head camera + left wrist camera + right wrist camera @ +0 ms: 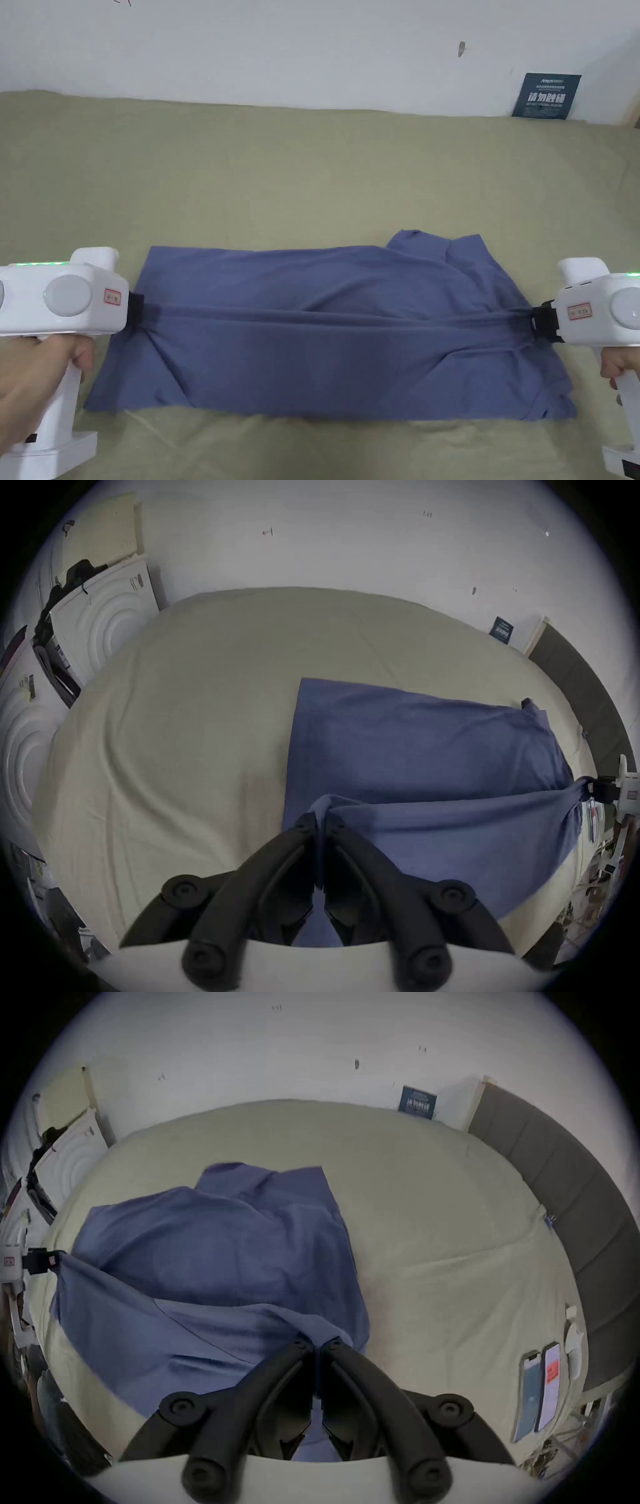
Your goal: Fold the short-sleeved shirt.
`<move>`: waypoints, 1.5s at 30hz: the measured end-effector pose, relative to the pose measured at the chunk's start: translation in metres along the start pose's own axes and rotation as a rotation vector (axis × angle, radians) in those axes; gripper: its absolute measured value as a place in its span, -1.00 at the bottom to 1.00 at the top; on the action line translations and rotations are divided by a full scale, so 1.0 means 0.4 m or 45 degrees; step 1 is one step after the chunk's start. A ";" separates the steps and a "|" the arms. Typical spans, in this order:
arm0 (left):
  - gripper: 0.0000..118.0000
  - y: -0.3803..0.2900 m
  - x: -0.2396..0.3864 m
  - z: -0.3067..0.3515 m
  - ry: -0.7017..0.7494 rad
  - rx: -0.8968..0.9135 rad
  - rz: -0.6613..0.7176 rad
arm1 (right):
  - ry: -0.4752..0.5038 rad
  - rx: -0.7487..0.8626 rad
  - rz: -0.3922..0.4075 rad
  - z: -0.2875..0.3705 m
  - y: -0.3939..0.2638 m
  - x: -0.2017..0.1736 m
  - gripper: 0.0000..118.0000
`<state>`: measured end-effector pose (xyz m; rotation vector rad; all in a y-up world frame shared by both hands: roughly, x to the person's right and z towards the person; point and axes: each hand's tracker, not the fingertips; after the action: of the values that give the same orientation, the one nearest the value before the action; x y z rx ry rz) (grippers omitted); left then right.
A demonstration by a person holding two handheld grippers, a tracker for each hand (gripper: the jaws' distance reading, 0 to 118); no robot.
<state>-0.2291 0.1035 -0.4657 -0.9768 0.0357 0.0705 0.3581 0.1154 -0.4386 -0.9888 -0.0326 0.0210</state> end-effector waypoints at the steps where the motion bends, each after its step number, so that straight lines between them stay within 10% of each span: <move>1: -0.65 -0.002 0.000 -0.013 -0.004 -0.007 -0.001 | -0.003 -0.018 -0.018 -0.013 -0.001 -0.002 -0.66; 3: -0.28 -0.011 -0.007 -0.017 -0.049 0.033 -0.014 | 0.013 -0.006 -0.067 -0.013 -0.008 0.002 -0.32; 5: 1.00 -0.028 -0.013 0.000 -0.013 0.034 0.001 | 0.023 -0.007 -0.106 0.004 -0.020 0.008 1.00; 10: 0.64 -0.095 -0.045 0.116 0.033 0.143 -0.018 | 0.002 0.161 -0.125 0.105 -0.101 0.032 0.61; 13: -1.00 -0.144 -0.055 0.154 -0.004 0.113 0.003 | -0.014 0.187 -0.154 0.155 -0.174 0.032 -1.00; 18: -0.87 -0.226 -0.047 0.144 -0.050 0.026 -0.007 | 0.019 0.152 -0.151 0.152 -0.255 0.033 -1.00; 19: -0.35 -0.237 -0.045 0.137 -0.040 0.023 0.003 | 0.011 0.148 -0.147 0.148 -0.266 0.030 -1.00; 20: 0.69 -0.233 -0.033 0.131 -0.015 0.011 0.016 | 0.012 0.143 -0.146 0.144 -0.273 0.031 -1.00; 21: 1.00 -0.236 -0.032 0.114 0.002 -0.020 0.024 | -0.011 0.158 -0.173 0.158 -0.280 0.027 -1.00; 27: 0.77 -0.264 -0.029 0.034 0.067 -0.068 0.003 | -0.009 0.126 -0.198 0.135 -0.276 0.010 -1.00; 28: 0.36 -0.248 -0.013 0.037 0.094 -0.069 -0.005 | -0.011 0.124 -0.196 0.130 -0.274 0.004 -1.00; 29: -0.47 -0.252 -0.016 0.040 0.080 -0.059 -0.005 | 0.001 0.110 -0.199 0.114 -0.265 0.014 -0.95; 30: -0.83 -0.258 -0.022 0.043 0.028 -0.050 -0.016 | 0.002 0.114 -0.198 0.108 -0.261 0.015 -0.67; 33: -0.84 -0.249 -0.008 0.061 0.043 -0.030 -0.023 | 0.005 0.122 -0.210 0.101 -0.249 0.008 -0.07; 35: -0.84 -0.252 -0.019 0.056 0.043 -0.035 -0.031 | 0.019 0.082 -0.223 0.074 -0.252 0.001 0.98; 40: -0.84 -0.228 -0.008 0.063 0.024 -0.046 -0.002 | -0.003 -0.013 -0.226 0.003 -0.262 -0.011 0.66; 42: -0.84 -0.228 -0.008 0.067 0.029 -0.041 -0.014 | 0.008 -0.024 -0.225 0.013 -0.252 -0.015 -0.78; 45: -0.84 -0.224 0.002 0.093 0.041 -0.017 -0.043 | 0.051 0.012 -0.234 0.055 -0.261 -0.018 -0.84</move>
<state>-0.2215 0.0846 -0.3708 -0.9915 0.0484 0.0240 0.3504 0.0759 -0.3394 -0.9731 -0.0867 -0.1672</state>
